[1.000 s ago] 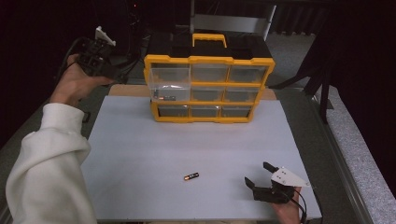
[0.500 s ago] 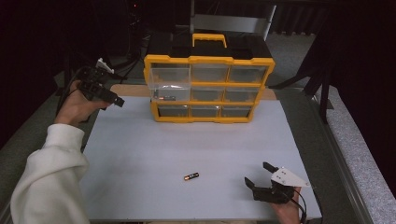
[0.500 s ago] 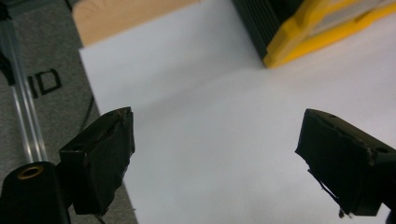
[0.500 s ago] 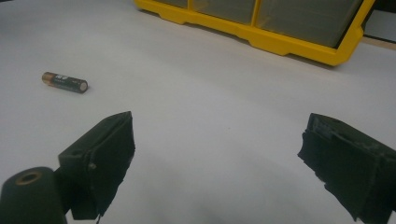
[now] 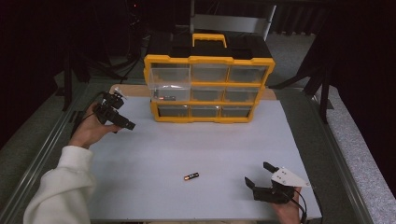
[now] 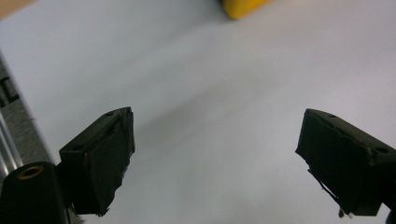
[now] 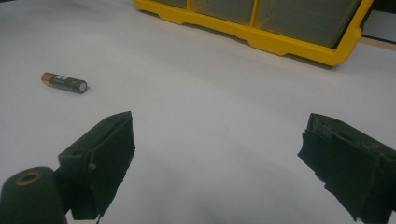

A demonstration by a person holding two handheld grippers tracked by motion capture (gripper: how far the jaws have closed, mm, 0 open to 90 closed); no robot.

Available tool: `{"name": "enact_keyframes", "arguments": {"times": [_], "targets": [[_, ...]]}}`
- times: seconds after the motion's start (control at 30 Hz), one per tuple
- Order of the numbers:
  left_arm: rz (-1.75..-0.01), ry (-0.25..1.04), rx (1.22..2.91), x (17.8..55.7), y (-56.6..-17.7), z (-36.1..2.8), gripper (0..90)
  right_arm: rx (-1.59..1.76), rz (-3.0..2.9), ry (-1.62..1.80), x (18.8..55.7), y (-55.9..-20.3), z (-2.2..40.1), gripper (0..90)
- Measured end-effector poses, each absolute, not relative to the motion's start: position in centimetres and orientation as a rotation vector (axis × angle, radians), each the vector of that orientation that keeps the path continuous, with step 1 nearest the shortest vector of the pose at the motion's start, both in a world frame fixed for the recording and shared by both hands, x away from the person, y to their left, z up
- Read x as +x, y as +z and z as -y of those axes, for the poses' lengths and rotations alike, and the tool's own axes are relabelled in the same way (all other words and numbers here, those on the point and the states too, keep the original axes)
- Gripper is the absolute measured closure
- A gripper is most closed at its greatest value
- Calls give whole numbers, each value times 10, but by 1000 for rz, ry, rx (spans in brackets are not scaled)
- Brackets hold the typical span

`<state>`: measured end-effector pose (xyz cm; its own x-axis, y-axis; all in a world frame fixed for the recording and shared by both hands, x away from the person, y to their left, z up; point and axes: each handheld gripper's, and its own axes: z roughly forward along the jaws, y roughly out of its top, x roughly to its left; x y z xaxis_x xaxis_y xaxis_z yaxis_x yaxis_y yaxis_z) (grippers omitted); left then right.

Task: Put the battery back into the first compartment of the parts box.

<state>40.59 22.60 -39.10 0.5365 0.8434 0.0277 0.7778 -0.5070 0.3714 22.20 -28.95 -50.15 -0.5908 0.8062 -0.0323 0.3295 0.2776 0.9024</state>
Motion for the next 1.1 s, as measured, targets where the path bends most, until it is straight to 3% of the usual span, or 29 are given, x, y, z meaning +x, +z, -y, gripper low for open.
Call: {"name": "enact_keyframes", "arguments": {"times": [0.27,0.7,1.1], "targets": [[-1240,241,2492,383,-412,-201,121,1019,-2060,1277,222,-501,289,92],[-889,116,2657,333,-449,-109,139,1018,-2060,1277,221,-501,289,93],[-678,52,2781,318,-465,-43,152,1014,-2060,1280,221,-501,290,93]]}}
